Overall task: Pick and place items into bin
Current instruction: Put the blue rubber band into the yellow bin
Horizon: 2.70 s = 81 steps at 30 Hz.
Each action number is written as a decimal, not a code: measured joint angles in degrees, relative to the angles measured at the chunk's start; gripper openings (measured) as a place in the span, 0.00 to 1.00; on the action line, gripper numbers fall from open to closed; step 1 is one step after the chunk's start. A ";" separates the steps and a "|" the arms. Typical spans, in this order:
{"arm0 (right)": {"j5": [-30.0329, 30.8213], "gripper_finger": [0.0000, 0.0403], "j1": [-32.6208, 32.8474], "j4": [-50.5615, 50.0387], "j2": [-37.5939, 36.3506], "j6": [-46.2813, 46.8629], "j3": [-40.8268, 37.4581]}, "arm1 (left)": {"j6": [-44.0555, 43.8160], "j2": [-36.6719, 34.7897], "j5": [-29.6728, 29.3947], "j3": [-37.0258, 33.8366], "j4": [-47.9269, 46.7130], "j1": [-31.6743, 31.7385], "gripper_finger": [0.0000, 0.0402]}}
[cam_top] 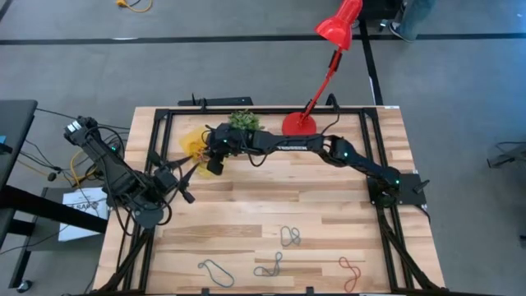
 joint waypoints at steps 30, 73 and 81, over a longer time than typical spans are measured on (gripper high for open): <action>-3.91 0.27 22.00 -65.44 -27.46 -2.44 -0.28 | -18.52 26.02 76.46 -4.82 23.38 0.11 0.30; -4.07 0.27 24.24 -65.58 -26.88 3.66 -0.33 | -33.59 45.77 69.99 5.58 5.57 -8.50 0.01; -4.02 0.27 24.24 -64.92 -26.88 5.65 -0.33 | -42.72 39.40 48.34 21.09 -42.87 -5.54 0.00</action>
